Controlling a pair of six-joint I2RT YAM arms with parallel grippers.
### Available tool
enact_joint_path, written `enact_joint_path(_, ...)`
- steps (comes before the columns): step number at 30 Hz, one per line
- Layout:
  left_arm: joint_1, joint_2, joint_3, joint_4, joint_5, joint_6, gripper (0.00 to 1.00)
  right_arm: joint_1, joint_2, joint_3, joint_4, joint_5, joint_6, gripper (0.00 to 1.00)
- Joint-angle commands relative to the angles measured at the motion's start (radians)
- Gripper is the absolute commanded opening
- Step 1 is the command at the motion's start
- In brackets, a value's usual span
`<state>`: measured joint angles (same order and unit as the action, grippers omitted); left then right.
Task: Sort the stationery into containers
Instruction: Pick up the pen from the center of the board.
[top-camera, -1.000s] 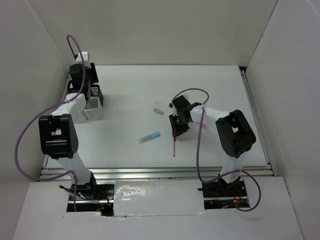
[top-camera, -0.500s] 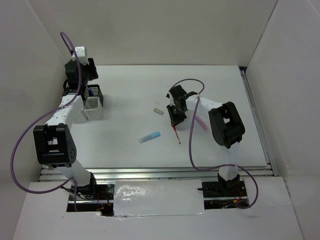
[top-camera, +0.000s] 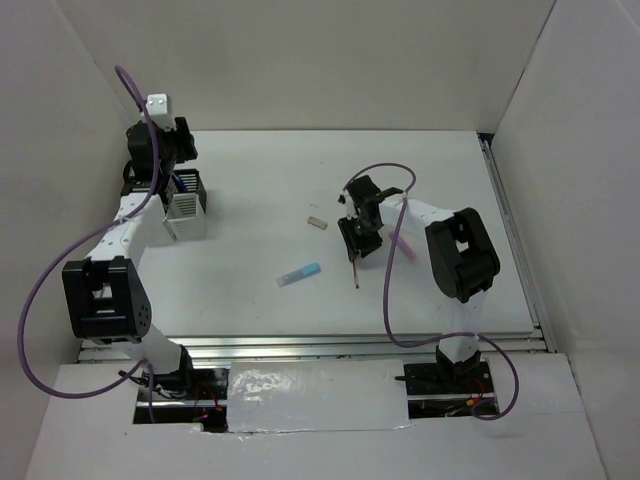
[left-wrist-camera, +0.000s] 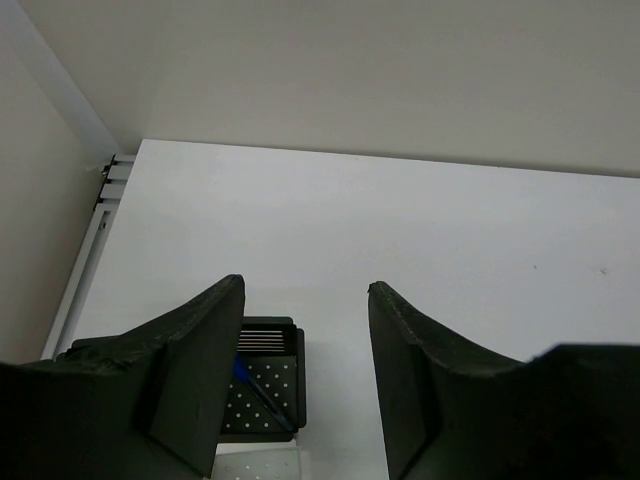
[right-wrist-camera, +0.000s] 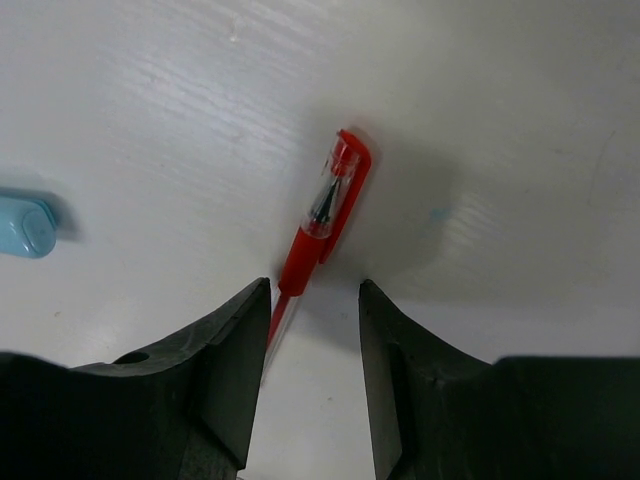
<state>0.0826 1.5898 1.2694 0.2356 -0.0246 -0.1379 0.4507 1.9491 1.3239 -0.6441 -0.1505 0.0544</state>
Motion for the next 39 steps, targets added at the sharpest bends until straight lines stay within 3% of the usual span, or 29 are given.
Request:
enact_joint_path(1, -0.001, -0.056, -0.004, 0.022, 0.017, -0.034, 0.64, 0.022, -0.004, -0.057, -0.066, -0.021, 0.002, 0.47)
enact_joint_path(19, -0.007, -0.189, -0.091, -0.022, 0.057, -0.065, 0.64, 0.074, 0.053, -0.16, -0.019, 0.005, 0.047, 0.37)
enact_joint_path(32, -0.119, -0.358, -0.219, -0.015, 0.029, 0.066, 0.65, 0.135, 0.163, -0.074, -0.103, 0.106, 0.061, 0.36)
enact_joint_path(39, -0.15, -0.383, -0.238, -0.013, 0.031, 0.083, 0.65, 0.178, 0.218, -0.04, -0.137, 0.147, 0.061, 0.29)
